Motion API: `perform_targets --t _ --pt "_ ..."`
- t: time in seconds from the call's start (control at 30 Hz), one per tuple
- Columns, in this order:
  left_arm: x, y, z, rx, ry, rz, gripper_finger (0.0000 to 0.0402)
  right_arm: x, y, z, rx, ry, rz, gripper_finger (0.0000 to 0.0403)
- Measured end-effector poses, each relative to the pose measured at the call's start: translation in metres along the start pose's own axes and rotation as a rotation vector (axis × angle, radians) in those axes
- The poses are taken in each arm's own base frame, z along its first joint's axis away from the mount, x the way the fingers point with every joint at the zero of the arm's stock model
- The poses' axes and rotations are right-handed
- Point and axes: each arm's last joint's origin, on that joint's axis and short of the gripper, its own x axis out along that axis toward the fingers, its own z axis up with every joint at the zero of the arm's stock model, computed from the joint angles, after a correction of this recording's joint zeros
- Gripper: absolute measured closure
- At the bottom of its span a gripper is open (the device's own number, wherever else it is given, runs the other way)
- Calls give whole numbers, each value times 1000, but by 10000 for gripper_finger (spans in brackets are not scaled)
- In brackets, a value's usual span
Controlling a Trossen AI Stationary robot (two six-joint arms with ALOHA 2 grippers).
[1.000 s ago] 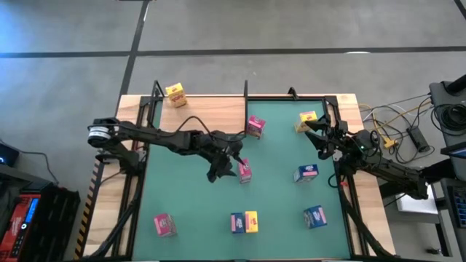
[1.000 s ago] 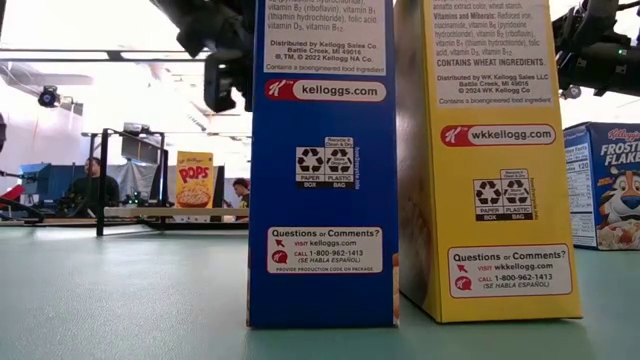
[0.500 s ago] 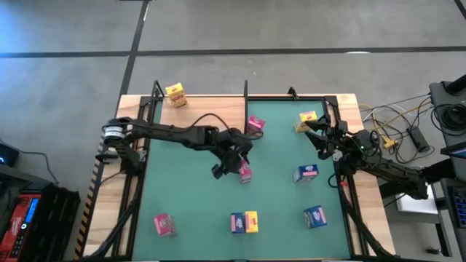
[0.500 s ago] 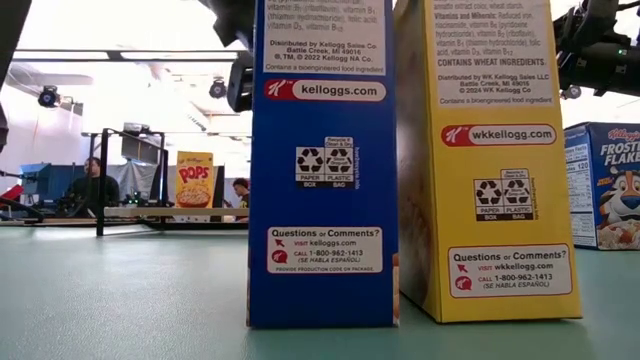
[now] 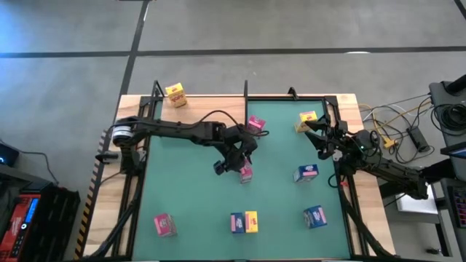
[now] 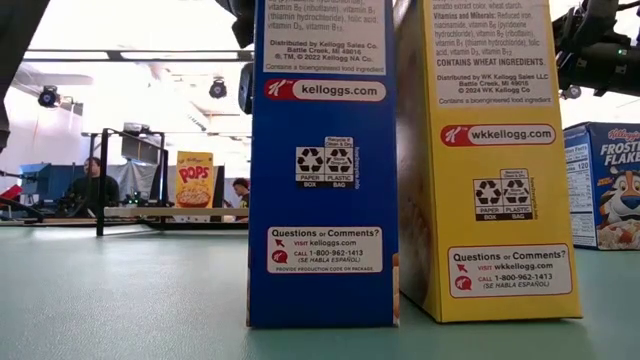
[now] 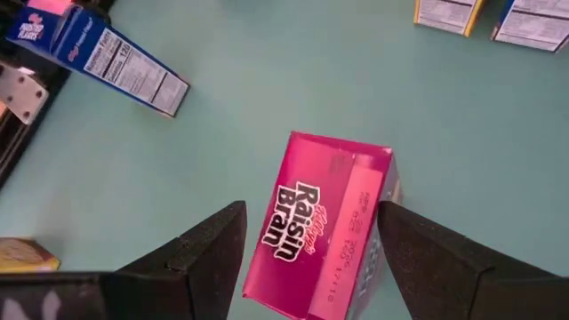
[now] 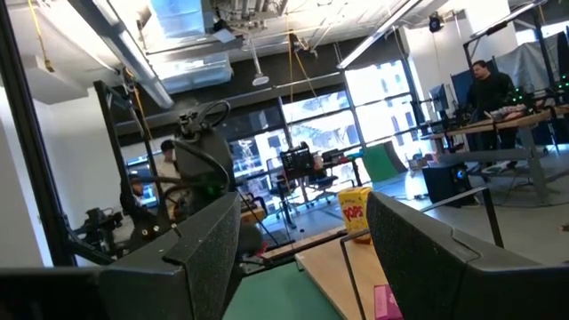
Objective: Stack cereal on shelf
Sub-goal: Put the middle pink cereal box on the shelf
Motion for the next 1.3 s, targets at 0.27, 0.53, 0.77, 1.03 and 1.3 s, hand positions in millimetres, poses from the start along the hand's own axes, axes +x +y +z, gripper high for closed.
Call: perform_targets --t 0.27,0.53,0.77,1.03,1.3 --pt "9 1 -12 -30 22 -27 164 0 0 0 0 1 0 168" --pt "12 -3 -17 -94 56 -66 165 0 0 0 0 1 0 167" --pt "11 -2 -19 -166 103 -43 185 0 0 0 0 1 0 167" --pt "10 -1 -21 -180 106 -37 254 0 0 0 0 1 0 167" --pt "-22 0 -30 -290 76 -82 252 0 0 0 0 1 0 167"
